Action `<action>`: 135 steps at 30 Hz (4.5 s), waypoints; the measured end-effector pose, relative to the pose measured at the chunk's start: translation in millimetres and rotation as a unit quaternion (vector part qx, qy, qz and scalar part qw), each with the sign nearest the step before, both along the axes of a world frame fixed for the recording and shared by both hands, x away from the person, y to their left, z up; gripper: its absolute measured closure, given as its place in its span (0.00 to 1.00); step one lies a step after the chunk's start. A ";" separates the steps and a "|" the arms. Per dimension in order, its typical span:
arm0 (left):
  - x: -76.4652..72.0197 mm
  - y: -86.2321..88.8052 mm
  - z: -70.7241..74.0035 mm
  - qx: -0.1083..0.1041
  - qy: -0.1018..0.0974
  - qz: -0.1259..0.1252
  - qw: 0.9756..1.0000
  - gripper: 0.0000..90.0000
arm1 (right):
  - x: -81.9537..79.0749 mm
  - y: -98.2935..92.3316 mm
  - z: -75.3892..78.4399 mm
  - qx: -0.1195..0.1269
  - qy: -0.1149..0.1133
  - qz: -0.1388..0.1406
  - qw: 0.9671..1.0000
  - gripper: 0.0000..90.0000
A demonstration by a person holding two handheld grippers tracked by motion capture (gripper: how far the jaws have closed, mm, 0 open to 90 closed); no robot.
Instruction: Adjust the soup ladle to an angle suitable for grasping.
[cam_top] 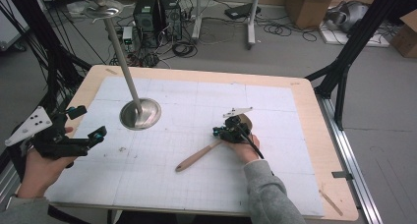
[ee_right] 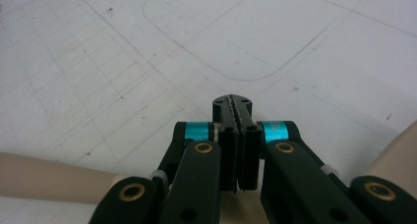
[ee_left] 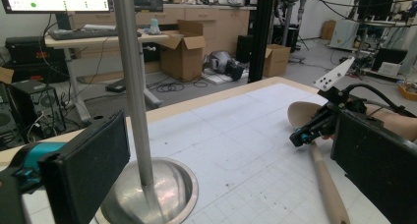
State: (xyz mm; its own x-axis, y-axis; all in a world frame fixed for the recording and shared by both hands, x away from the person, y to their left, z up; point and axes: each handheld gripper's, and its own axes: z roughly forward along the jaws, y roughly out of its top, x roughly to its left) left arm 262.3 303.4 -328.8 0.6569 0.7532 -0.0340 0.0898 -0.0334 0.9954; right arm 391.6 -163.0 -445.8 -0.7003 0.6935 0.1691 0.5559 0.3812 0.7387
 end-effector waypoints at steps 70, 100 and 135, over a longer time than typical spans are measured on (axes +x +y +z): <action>-2.1 4.2 3.8 -0.011 -0.003 -0.002 1.000 0.02 | -16.2 -29.1 10.6 -0.058 0.063 -0.024 0.996 1.00; 3.9 -3.6 2.7 -0.004 0.000 -0.011 1.000 0.02 | -7.2 -44.2 8.9 -0.073 0.045 -0.077 0.993 1.00; 11.3 -11.9 9.3 -0.006 -0.008 -0.025 1.000 0.02 | -71.7 -61.6 16.0 -0.118 0.062 -0.081 0.988 1.00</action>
